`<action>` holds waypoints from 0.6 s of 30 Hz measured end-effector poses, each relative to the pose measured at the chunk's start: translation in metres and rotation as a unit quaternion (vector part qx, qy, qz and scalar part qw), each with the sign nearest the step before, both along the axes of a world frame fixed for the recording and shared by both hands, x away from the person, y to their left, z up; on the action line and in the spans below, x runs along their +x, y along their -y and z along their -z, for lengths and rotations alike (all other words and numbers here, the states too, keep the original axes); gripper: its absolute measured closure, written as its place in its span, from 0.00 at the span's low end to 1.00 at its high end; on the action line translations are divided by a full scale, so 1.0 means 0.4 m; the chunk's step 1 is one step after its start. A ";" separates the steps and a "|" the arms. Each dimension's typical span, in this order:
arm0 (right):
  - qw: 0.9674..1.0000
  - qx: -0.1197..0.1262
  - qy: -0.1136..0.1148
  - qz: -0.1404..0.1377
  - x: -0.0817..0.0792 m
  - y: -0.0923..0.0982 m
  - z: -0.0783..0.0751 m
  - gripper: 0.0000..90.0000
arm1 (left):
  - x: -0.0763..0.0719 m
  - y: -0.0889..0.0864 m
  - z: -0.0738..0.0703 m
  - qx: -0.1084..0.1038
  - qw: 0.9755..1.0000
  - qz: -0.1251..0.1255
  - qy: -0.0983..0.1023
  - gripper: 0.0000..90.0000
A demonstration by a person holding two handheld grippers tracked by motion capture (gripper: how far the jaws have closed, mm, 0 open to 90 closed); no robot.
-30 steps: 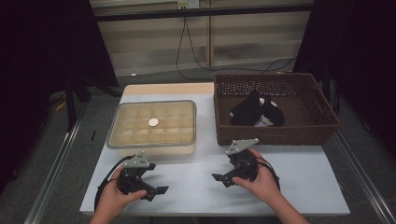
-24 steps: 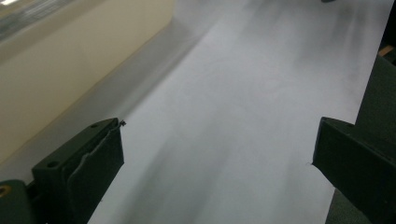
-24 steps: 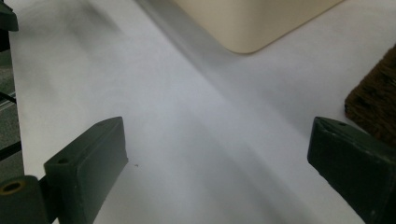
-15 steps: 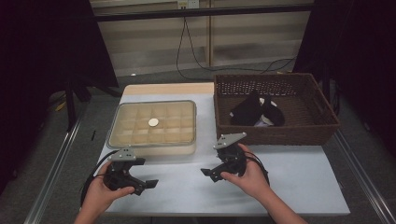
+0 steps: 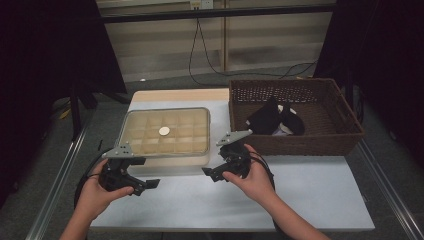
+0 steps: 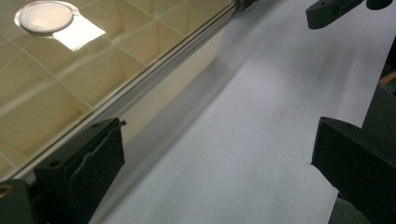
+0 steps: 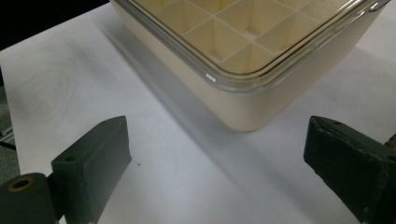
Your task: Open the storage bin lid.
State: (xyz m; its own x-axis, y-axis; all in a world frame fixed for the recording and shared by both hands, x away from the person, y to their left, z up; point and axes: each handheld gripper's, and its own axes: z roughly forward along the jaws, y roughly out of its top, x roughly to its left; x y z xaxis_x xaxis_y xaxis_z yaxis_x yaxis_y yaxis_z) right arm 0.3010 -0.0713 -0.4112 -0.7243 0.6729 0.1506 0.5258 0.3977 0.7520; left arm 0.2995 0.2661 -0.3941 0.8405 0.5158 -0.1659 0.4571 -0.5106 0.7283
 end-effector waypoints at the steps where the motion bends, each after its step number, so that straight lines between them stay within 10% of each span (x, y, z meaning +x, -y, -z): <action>1: 1.000 0.003 0.001 0.001 0.004 -0.004 -0.003 0.07 | 0.005 -0.003 -0.001 -0.001 1.000 -0.003 0.002 0.03; 18: 1.000 0.001 -0.002 0.024 0.061 -0.052 -0.019 0.09 | 0.085 -0.081 -0.026 0.004 0.999 -0.047 0.015 0.04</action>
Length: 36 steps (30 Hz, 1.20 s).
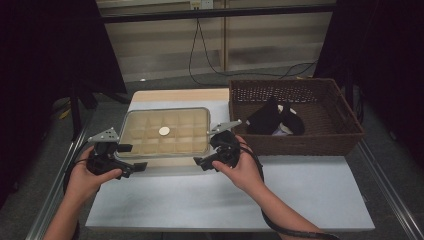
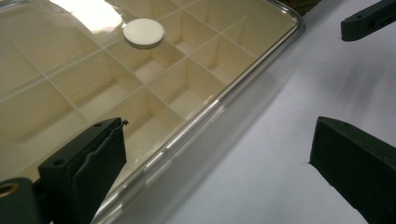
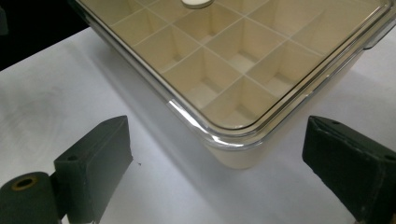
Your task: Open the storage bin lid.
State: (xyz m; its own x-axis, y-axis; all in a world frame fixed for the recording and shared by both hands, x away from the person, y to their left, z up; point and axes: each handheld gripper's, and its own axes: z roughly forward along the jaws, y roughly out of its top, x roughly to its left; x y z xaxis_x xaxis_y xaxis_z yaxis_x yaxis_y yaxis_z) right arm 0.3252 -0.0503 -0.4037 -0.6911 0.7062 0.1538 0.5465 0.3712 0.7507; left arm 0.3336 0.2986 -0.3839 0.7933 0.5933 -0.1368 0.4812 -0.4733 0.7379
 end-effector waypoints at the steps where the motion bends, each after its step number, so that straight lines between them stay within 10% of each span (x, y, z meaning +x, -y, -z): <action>1: 1.000 0.000 0.000 0.000 0.000 0.000 0.000 0.09 | 0.004 -0.001 -0.001 0.003 1.000 -0.001 0.000 0.04; 36: 0.998 -0.008 -0.028 0.051 0.080 -0.047 0.039 0.07 | 0.135 -0.078 0.037 0.038 0.996 -0.075 -0.012 0.05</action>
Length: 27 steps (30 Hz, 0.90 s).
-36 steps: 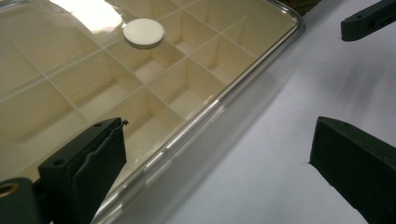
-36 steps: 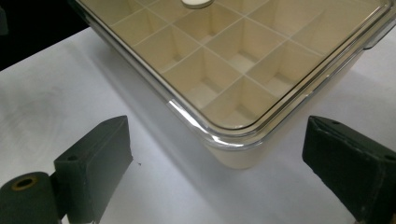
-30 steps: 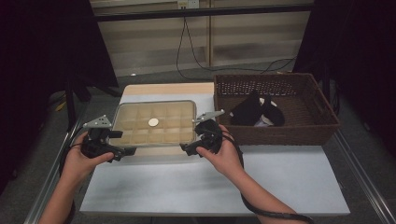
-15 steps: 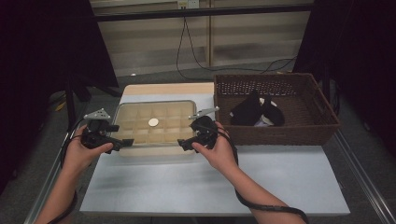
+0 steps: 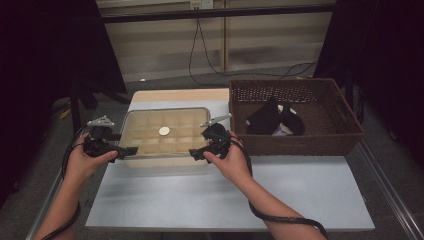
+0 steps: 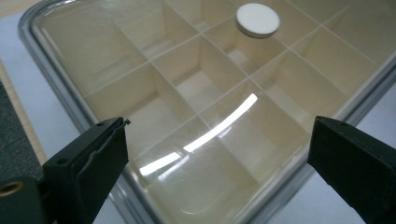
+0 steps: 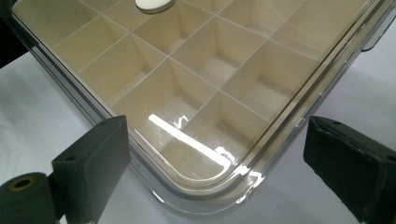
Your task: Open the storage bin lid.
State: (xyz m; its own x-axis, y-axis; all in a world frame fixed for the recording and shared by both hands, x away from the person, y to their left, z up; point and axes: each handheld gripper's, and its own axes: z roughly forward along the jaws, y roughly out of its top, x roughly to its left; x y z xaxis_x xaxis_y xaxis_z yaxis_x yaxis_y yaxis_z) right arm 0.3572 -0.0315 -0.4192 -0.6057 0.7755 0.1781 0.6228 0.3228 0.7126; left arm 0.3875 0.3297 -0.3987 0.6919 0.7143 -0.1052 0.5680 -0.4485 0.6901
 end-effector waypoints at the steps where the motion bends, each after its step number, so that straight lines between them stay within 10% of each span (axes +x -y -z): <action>1: 1.000 0.000 0.000 0.000 0.000 0.000 0.000 0.07 | 0.000 0.000 0.000 0.000 1.000 0.000 0.000 0.05; 11: 1.000 0.014 -0.022 0.003 0.011 -0.001 0.009 0.04 | 0.018 -0.030 0.017 0.018 0.999 -0.032 -0.014 0.03; 27: 0.999 0.026 -0.042 0.004 0.017 -0.004 0.017 0.02 | 0.040 -0.027 0.048 -0.027 0.997 -0.042 -0.062 0.03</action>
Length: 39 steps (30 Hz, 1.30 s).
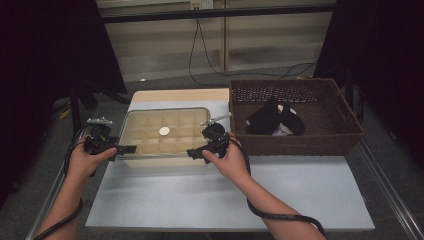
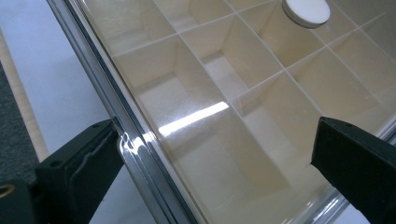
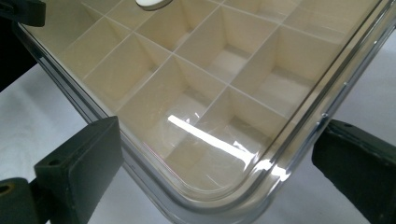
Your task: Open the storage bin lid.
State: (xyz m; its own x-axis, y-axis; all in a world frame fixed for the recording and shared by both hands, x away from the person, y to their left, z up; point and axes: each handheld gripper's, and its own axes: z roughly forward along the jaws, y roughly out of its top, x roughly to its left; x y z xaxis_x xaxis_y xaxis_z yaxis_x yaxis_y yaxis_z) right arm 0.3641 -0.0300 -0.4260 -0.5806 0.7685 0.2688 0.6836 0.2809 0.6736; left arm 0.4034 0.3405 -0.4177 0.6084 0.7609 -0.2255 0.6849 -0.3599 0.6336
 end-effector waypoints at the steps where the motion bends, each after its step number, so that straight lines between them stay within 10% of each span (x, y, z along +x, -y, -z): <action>1: 1.000 0.000 0.000 0.000 0.000 0.000 0.000 0.02 | -0.001 0.001 -0.001 0.002 1.000 0.000 0.001 0.03; 21: 1.000 -0.016 -0.001 0.000 -0.003 0.003 -0.013 0.05 | -0.034 0.006 -0.045 0.029 0.999 -0.007 0.037 0.17; 39: 1.000 -0.004 -0.009 0.023 -0.056 0.060 -0.020 0.31 | -0.114 0.005 -0.060 0.022 0.999 -0.014 0.032 0.48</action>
State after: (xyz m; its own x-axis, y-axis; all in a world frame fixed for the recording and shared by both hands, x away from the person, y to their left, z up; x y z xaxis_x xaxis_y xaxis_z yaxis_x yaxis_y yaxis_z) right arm 0.3418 -0.0541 -0.4182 -0.5392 0.7971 0.2718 0.7079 0.2542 0.6590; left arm 0.3578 0.3384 -0.3937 0.5985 0.7867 -0.1516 0.6534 -0.3698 0.6606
